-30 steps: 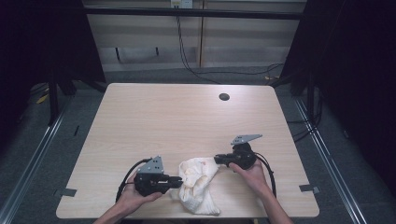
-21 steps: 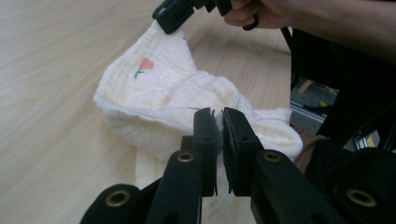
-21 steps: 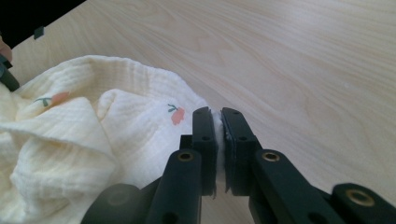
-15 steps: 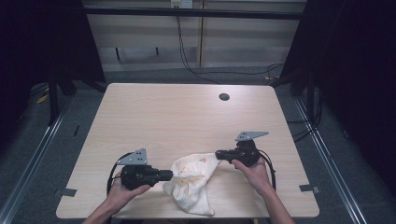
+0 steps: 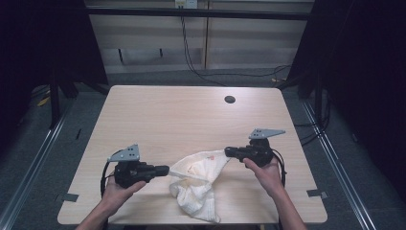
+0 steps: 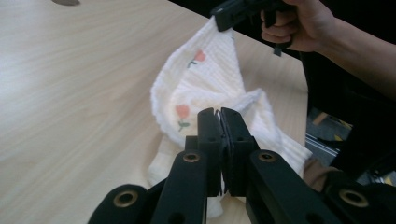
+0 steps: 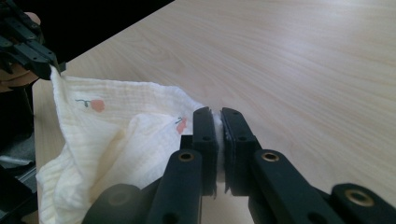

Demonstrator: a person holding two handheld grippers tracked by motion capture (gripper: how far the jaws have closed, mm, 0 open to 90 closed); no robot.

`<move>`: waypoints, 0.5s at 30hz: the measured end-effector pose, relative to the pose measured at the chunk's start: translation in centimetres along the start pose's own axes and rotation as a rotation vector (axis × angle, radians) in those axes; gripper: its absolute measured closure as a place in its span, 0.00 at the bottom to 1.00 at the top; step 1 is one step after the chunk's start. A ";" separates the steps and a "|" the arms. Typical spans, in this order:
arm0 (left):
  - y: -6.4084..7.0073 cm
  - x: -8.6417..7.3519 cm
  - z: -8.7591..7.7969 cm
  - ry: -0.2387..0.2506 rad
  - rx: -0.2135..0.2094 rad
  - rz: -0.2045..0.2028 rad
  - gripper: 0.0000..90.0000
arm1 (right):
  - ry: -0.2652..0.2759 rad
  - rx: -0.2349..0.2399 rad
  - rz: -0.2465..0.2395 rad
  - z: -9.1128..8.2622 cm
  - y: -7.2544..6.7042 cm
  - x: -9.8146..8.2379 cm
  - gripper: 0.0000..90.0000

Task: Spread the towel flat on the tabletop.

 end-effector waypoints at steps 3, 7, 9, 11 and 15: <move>-0.5 0.9 -0.5 0.013 0.016 -0.008 0.98 | 0.025 0.000 -0.005 -0.8 -0.2 0.9 0.94; -1.3 2.1 -1.5 0.044 0.044 -0.001 0.98 | 0.069 0.004 -0.012 -2.0 -0.6 2.3 0.94; -1.5 2.7 -1.9 0.058 0.052 -0.004 0.98 | 0.079 0.003 -0.014 -2.3 -0.6 2.7 0.94; -1.5 3.2 -2.2 0.067 0.064 0.005 0.98 | 0.105 0.000 -0.031 -3.2 -0.8 3.7 0.94; -1.3 4.3 -2.4 0.078 0.061 0.029 0.98 | 0.102 -0.015 -0.043 -3.9 -0.8 4.9 0.94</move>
Point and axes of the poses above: each handheld gripper's, and its own axes: z roughly forward along the jaws, x roughly out of its top, y roughly to its right, the point moved 3 cm from there along z, roughly forward along the jaws, and after that the axes turned 3 degrees about z, right-handed, at the moved point
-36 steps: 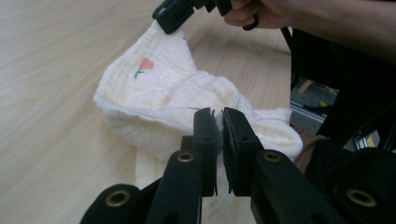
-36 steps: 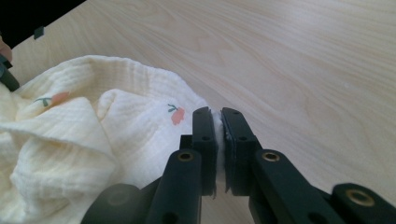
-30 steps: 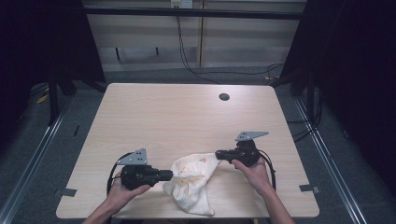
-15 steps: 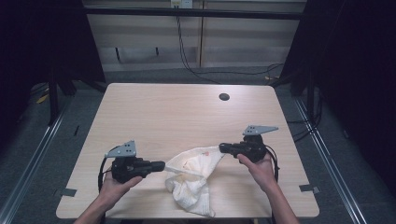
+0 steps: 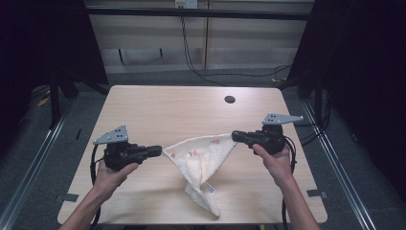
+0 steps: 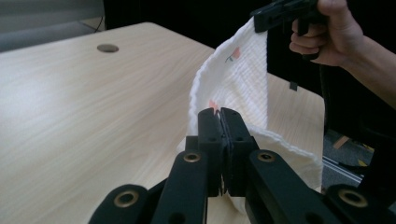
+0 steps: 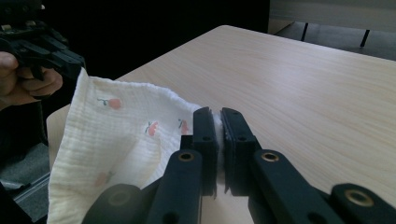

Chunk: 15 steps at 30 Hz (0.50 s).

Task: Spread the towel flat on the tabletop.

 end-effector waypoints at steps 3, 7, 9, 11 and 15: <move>-0.2 0.9 -0.3 0.027 0.010 0.010 0.98 | -0.007 -0.020 -0.010 -0.4 0.2 0.8 0.94; -0.8 2.1 -1.2 0.054 0.046 0.022 0.98 | 0.021 -0.029 -0.025 -1.2 0.1 1.9 0.94; -0.8 2.2 -1.2 0.048 0.055 0.024 0.98 | 0.038 -0.037 -0.033 -1.7 -0.1 2.5 0.94; -0.8 2.9 -1.4 0.047 0.056 0.038 0.98 | 0.048 -0.043 -0.039 -2.1 -0.3 3.2 0.94; -0.7 3.9 -1.7 0.068 0.057 0.050 0.98 | 0.059 -0.055 -0.054 -2.8 -0.6 4.6 0.94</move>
Point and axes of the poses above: each handheld gripper's, and its own axes: z roughly forward along the jaws, x roughly out of its top, y roughly to its right, the point moved 3 cm from there along z, roughly forward along the jaws, and after that the axes turned 3 degrees about z, right-handed, at the moved point
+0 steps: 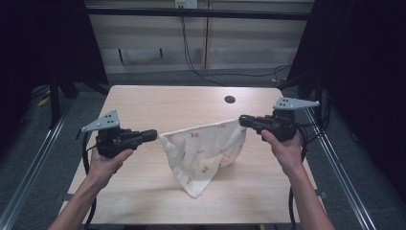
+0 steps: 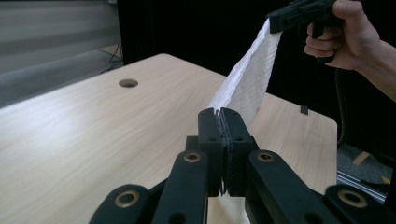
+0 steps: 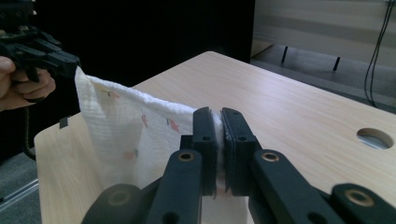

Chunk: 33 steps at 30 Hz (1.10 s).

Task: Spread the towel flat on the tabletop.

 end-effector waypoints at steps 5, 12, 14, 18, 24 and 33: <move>0.3 1.5 -1.2 0.047 0.005 0.017 0.98 | 0.021 0.003 -0.017 -0.9 -0.6 1.0 0.95; 1.8 2.1 -3.2 0.079 0.000 0.068 0.98 | 0.038 0.016 -0.048 -2.6 -2.6 1.2 0.95; 2.2 2.5 -3.6 0.090 0.004 0.085 0.98 | 0.041 0.022 -0.058 -3.0 -3.3 1.5 0.95; 2.4 3.2 -4.6 0.113 0.001 0.093 0.98 | 0.048 0.035 -0.062 -3.7 -4.8 2.3 0.95; 3.7 4.2 -6.9 0.150 -0.013 0.114 0.98 | 0.062 0.057 -0.100 -5.7 -7.6 3.1 0.95; 4.4 4.4 -7.4 0.143 -0.015 0.126 0.98 | 0.075 0.067 -0.114 -6.6 -9.3 3.0 0.95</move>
Point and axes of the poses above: each handheld gripper's, and its own axes: z roughly forward along the jaws, x roughly out of its top, y roughly to its right, the point moved 3 cm from there along z, roughly forward along the jaws, and after that the axes turned 3 degrees about z, right-handed, at the moved point
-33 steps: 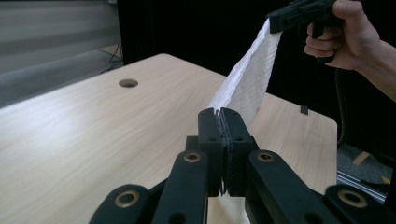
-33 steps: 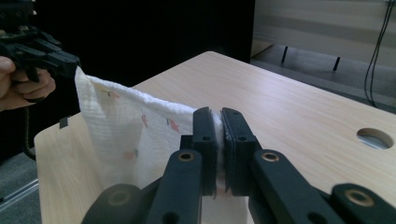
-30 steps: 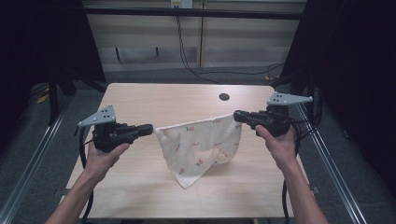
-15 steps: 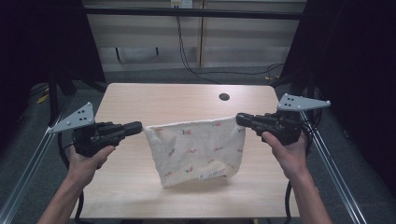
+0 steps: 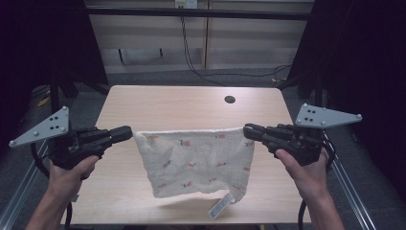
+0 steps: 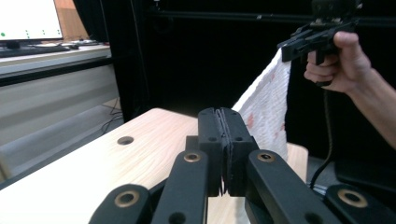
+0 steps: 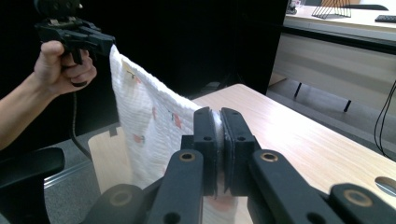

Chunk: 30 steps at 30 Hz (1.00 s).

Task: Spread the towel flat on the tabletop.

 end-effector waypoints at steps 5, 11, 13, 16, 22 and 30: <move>-2.2 -3.7 2.4 -0.063 0.013 -0.066 0.98 | -0.064 -0.032 0.068 2.3 2.9 -3.5 0.95; -3.3 -6.1 4.4 -0.110 0.037 -0.088 0.98 | -0.114 -0.051 0.091 4.6 4.5 -5.7 0.95; -3.8 -6.8 5.0 -0.126 0.054 -0.091 0.98 | -0.129 -0.068 0.091 5.3 5.3 -6.2 0.95; -4.3 -7.8 5.7 -0.148 0.070 -0.083 0.98 | -0.124 -0.070 0.095 6.1 6.4 -6.9 0.94; -5.2 -9.6 6.9 -0.193 0.058 -0.105 0.98 | -0.125 -0.071 0.128 7.4 8.3 -8.9 0.95; -7.2 -11.2 9.0 -0.240 0.087 -0.145 0.97 | -0.146 -0.067 0.170 10.0 11.3 -10.7 0.94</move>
Point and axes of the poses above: each handheld gripper's, and its own axes: z roughly forward along the jaws, x roughly out of its top, y roughly to its right, the point moved 3 cm from there along z, roughly forward along the jaws, and after that the axes turned 3 degrees about z, right-handed, at the moved point
